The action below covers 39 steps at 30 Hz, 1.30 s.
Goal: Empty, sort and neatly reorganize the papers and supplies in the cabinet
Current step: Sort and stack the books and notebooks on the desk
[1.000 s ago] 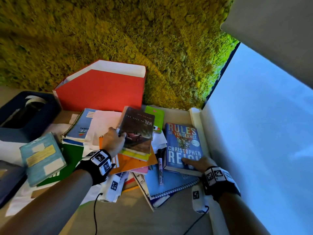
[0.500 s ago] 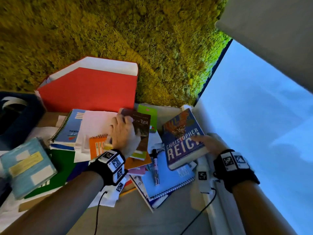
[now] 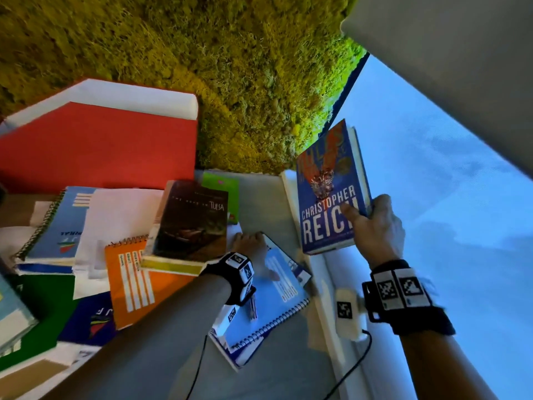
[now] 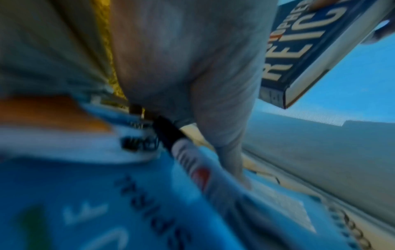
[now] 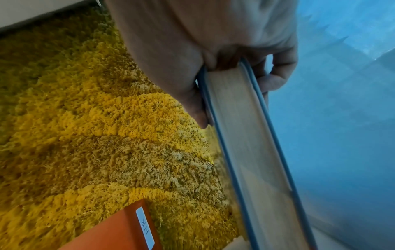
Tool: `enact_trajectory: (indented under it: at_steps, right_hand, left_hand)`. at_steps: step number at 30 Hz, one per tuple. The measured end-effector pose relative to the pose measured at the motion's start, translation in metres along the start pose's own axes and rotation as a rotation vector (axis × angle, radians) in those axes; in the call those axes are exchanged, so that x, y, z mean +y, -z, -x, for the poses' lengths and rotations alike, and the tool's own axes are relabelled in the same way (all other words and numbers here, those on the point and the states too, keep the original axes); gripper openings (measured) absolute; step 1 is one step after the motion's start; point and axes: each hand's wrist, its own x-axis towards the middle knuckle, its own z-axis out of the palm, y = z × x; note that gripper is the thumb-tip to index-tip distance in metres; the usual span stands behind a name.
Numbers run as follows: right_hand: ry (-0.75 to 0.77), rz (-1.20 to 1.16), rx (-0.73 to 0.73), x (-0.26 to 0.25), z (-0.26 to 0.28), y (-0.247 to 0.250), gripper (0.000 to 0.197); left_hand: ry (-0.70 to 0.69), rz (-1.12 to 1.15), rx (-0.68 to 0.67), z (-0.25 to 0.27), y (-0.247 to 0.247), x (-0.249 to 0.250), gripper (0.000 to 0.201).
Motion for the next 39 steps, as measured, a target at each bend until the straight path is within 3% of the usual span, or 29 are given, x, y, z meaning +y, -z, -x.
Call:
enact_trajectory:
  at_steps: [2, 5, 12, 17, 21, 26, 32, 39]
  right_hand:
    - [-0.012, -0.026, -0.032, 0.003, -0.006, -0.009, 0.039]
    - [-0.045, -0.046, -0.081, 0.005, -0.014, -0.025, 0.04]
    - [-0.044, -0.027, -0.185, 0.013, -0.026, -0.042, 0.04]
    - [-0.066, -0.03, -0.23, 0.025, -0.027, -0.044, 0.039]
    - [-0.089, -0.041, -0.239, 0.035, -0.024, -0.044, 0.039]
    - [-0.065, -0.047, -0.245, 0.04, -0.017, -0.039, 0.04]
    - [-0.027, -0.025, -0.244, 0.041, -0.005, -0.036, 0.04]
    - [0.071, 0.026, -0.154, 0.038, 0.0, -0.025, 0.04]
  left_hand:
    - [0.023, -0.015, 0.002, -0.006, -0.011, 0.001, 0.126]
    - [0.039, -0.003, 0.035, -0.012, -0.015, 0.001, 0.129]
    - [0.032, -0.124, 0.053, -0.003, -0.012, 0.022, 0.086]
    - [0.089, -0.11, 0.024, -0.006, -0.016, 0.03, 0.1]
    - [0.008, -0.063, 0.019, -0.007, -0.011, 0.021, 0.092]
    - [-0.079, -0.064, 0.113, 0.002, -0.017, 0.011, 0.086]
    - [-0.18, 0.024, 0.053, 0.005, -0.01, 0.019, 0.074]
    - [-0.229, 0.078, 0.085, 0.019, -0.018, 0.027, 0.07]
